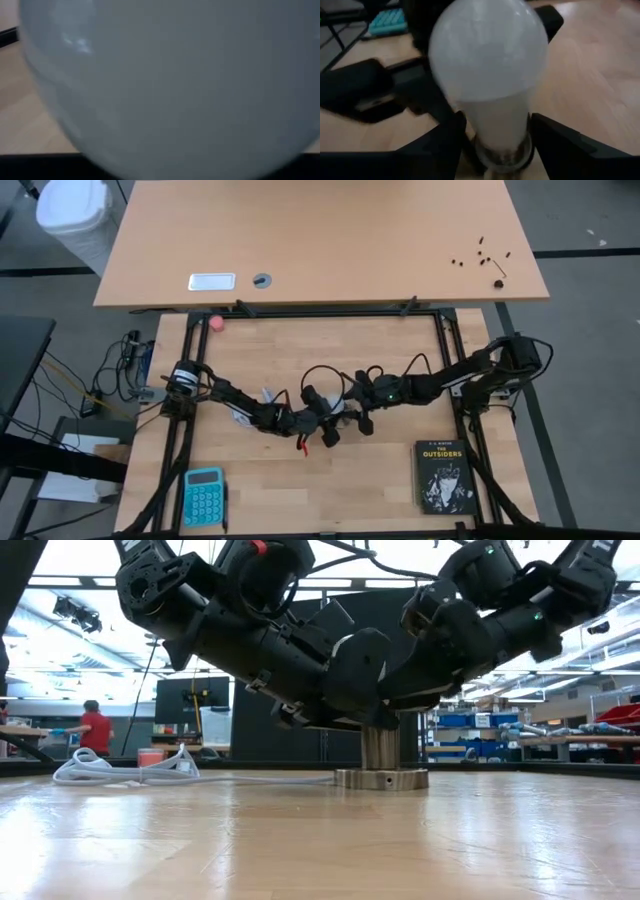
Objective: Screw lightbulb
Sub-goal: Insert the white lightbulb into the silver lamp
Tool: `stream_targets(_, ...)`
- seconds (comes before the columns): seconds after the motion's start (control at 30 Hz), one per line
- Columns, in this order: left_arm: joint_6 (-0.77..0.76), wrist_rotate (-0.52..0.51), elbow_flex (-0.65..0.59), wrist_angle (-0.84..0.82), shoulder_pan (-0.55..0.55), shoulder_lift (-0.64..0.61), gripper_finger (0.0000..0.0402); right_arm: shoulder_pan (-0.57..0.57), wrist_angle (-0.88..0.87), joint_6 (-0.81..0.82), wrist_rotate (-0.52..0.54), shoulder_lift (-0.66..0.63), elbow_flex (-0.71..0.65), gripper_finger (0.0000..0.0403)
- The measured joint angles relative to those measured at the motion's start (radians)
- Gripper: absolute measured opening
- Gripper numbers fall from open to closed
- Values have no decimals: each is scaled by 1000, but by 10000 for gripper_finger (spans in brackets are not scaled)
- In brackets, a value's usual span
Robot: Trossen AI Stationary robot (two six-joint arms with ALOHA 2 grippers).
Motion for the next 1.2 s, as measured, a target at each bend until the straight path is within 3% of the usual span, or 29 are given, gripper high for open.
stream_targets(0.2, -2, -8, 0, -6, 2, -1, 178, 13, -141, -8, -2, -96, -2, 257)
stream_targets(0.87, -2, -7, 0, -9, 2, -1, 178, 106, -218, 62, 54, -109, -2, 266)
stream_targets(1.2, -4, -6, -1, -9, 2, -1, 178, 105, -291, 35, 111, -187, -2, 266)
